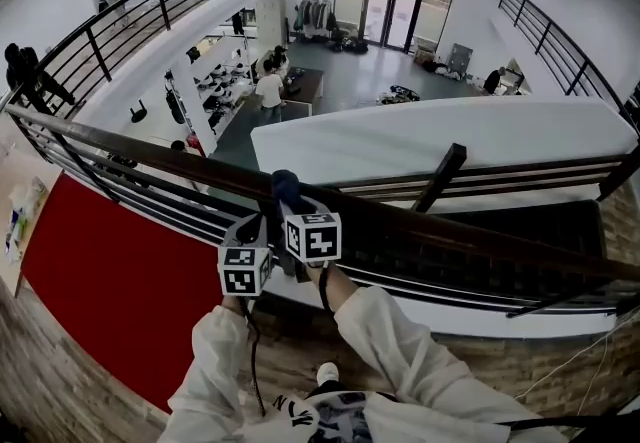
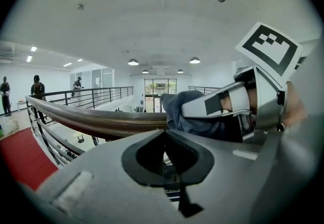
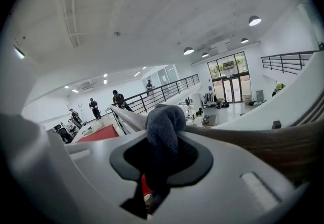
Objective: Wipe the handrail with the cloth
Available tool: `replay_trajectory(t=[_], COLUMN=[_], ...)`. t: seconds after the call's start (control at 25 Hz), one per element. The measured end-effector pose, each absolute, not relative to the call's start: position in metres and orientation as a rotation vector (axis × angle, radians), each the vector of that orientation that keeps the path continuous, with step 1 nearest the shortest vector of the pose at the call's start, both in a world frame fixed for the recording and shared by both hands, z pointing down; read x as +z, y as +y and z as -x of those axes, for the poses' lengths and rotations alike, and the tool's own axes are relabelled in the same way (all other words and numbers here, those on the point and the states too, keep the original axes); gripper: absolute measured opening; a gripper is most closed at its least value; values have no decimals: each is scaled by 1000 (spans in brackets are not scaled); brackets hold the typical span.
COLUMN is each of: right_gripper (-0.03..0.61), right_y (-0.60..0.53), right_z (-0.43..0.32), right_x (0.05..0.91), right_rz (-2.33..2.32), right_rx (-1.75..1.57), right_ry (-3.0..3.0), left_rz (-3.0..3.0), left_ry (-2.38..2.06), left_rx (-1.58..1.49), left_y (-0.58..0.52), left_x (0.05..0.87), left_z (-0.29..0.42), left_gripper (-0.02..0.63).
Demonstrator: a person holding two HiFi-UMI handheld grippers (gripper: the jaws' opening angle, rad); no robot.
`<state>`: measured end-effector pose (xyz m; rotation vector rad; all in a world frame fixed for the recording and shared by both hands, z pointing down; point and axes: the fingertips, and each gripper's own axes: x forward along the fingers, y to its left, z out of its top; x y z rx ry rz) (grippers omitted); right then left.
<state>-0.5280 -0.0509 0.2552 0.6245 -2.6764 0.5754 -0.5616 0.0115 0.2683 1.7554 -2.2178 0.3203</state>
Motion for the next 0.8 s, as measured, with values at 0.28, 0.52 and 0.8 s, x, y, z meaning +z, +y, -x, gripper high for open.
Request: replay_trajectory(t=[0.28, 0.52, 0.8], right_gripper=[78, 78, 78], right_y=[-53, -61, -70], right_z=[512, 488, 460], right_x=[258, 263, 264], right_rz=[-676, -724, -750], right_rx=[548, 554, 531], right_ry=[-2652, -2629, -2632], left_rz=[-1781, -1825, -1849], left_ry=[-2191, -2126, -2094], left_rx=[316, 321, 325], left_y=[13, 5, -4], left_x=[265, 272, 281], left_z=[550, 523, 495], left_gripper=[3, 3, 3])
